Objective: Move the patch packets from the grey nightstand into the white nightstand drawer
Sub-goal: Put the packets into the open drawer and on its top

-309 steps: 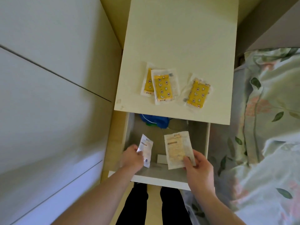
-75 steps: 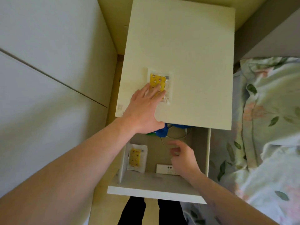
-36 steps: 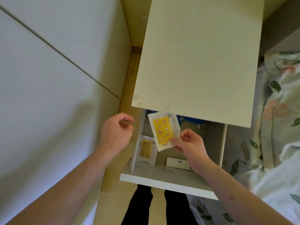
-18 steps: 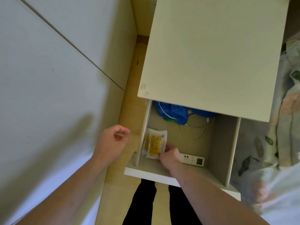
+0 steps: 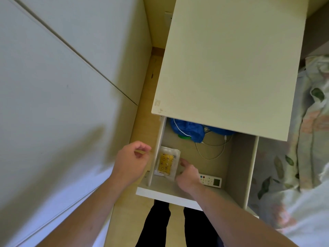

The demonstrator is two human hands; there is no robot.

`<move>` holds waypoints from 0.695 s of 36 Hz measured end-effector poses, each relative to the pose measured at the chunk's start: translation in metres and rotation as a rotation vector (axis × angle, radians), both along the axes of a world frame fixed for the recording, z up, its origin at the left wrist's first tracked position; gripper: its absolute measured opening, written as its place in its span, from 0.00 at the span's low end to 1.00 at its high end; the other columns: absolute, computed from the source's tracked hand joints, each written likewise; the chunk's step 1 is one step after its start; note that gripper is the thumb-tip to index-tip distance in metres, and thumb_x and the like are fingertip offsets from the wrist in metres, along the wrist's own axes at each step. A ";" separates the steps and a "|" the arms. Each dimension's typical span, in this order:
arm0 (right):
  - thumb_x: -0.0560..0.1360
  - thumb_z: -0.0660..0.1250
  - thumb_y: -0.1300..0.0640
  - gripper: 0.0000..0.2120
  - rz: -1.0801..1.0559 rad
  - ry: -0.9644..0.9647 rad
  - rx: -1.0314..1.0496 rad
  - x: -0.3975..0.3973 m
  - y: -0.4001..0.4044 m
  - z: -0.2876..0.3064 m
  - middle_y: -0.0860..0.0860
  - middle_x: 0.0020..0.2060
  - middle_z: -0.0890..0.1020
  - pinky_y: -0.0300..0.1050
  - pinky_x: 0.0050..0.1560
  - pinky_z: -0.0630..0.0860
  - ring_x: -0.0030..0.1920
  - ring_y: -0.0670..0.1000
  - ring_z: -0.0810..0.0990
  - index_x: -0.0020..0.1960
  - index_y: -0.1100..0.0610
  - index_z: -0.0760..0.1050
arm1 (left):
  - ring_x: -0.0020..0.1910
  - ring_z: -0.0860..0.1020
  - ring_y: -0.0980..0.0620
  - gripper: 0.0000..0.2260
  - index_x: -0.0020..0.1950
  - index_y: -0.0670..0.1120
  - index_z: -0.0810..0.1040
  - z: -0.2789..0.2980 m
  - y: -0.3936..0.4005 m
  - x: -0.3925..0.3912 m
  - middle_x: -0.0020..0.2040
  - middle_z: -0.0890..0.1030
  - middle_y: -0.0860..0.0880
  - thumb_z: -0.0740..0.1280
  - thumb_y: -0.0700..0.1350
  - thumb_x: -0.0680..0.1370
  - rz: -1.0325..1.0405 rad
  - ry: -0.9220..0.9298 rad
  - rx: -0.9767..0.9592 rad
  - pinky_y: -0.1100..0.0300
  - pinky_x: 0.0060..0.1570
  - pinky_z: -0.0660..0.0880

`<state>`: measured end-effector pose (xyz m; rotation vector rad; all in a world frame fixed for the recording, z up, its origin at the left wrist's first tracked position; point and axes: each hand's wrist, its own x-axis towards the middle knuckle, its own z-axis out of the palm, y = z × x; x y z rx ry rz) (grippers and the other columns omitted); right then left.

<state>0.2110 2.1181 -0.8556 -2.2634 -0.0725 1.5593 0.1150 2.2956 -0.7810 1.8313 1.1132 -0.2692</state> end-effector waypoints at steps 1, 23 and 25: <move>0.77 0.64 0.70 0.32 0.005 0.012 -0.005 0.002 -0.003 0.005 0.51 0.68 0.78 0.39 0.50 0.79 0.51 0.47 0.74 0.77 0.49 0.66 | 0.47 0.79 0.61 0.07 0.51 0.54 0.83 0.003 -0.002 0.000 0.49 0.81 0.61 0.70 0.42 0.79 0.000 0.005 -0.001 0.74 0.41 0.72; 0.76 0.65 0.65 0.29 -0.095 -0.244 0.132 0.050 -0.142 0.343 0.40 0.65 0.72 0.26 0.49 0.74 0.53 0.38 0.76 0.73 0.44 0.70 | 0.51 0.78 0.63 0.10 0.58 0.63 0.75 0.280 -0.064 0.028 0.53 0.78 0.63 0.68 0.51 0.79 -0.432 0.044 0.062 0.67 0.48 0.76; 0.77 0.66 0.63 0.28 -0.160 -0.290 0.156 0.042 -0.153 0.374 0.40 0.65 0.72 0.26 0.50 0.74 0.57 0.40 0.76 0.72 0.43 0.70 | 0.52 0.76 0.64 0.11 0.59 0.63 0.75 0.309 -0.076 0.035 0.54 0.77 0.64 0.68 0.50 0.79 -0.503 -0.003 0.070 0.66 0.49 0.75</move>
